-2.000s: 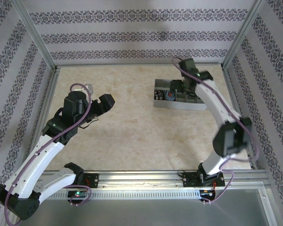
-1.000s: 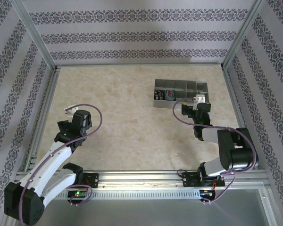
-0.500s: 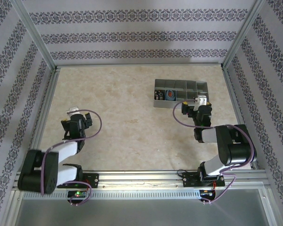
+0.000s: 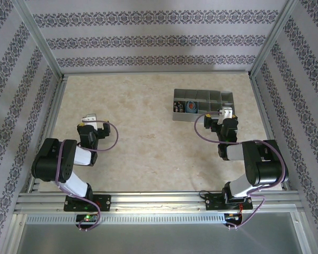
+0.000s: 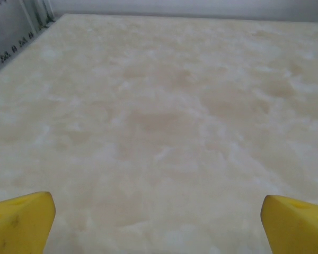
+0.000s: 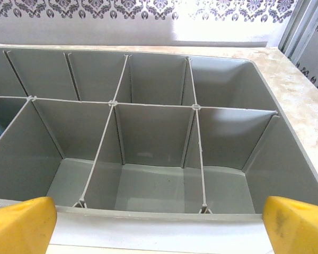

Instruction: Roll the socks

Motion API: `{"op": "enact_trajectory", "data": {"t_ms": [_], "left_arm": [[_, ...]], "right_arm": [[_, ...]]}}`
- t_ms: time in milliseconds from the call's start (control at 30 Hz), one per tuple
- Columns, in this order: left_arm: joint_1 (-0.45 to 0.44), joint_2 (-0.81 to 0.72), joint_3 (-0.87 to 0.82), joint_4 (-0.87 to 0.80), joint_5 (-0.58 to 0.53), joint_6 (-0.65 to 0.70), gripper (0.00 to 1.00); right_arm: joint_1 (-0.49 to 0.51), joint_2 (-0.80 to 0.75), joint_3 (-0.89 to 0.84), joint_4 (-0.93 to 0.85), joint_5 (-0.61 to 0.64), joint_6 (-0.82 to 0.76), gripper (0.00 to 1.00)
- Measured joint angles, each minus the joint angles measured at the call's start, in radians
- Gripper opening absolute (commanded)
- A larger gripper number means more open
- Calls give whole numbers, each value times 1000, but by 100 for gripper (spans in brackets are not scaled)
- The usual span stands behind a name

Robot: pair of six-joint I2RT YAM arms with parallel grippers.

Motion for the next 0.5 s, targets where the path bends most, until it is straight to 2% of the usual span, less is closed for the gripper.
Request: {"op": "enact_trajectory", "data": {"t_ms": [500], "left_arm": [[8, 3, 49, -12, 11, 3, 99]], "right_arm": [[0, 1, 1, 0, 0, 0, 98]]}}
